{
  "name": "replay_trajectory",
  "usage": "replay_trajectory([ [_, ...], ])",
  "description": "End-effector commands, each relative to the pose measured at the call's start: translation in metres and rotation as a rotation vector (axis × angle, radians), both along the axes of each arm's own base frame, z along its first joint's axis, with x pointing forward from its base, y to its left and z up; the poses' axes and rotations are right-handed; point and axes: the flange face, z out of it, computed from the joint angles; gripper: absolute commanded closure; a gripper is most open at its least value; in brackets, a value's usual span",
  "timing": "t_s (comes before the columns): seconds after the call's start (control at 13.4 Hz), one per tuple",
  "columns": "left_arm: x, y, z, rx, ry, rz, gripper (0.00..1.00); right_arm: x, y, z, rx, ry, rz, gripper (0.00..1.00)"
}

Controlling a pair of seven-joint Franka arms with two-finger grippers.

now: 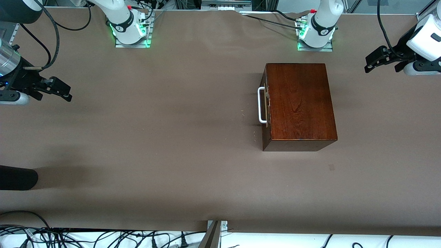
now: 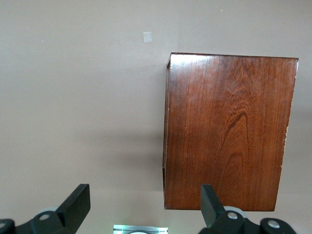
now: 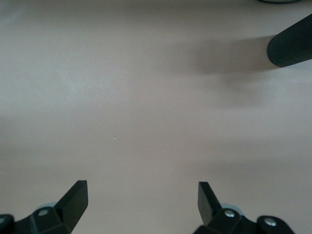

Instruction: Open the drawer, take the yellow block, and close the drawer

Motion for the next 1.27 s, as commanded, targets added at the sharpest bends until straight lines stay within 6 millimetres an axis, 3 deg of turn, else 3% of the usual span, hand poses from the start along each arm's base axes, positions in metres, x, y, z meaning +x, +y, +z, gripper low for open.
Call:
replay_trajectory([
  [0.0,-0.0065,0.0009,0.0113,-0.009,-0.018,-0.007,0.00,-0.0010,0.0007,0.0042,-0.006,0.004,0.014,0.00],
  [1.2,-0.0070,0.0010,0.0114,-0.009,-0.018,-0.007,0.00,-0.0013,-0.0008,-0.0018,-0.008,0.025,0.009,0.00],
])
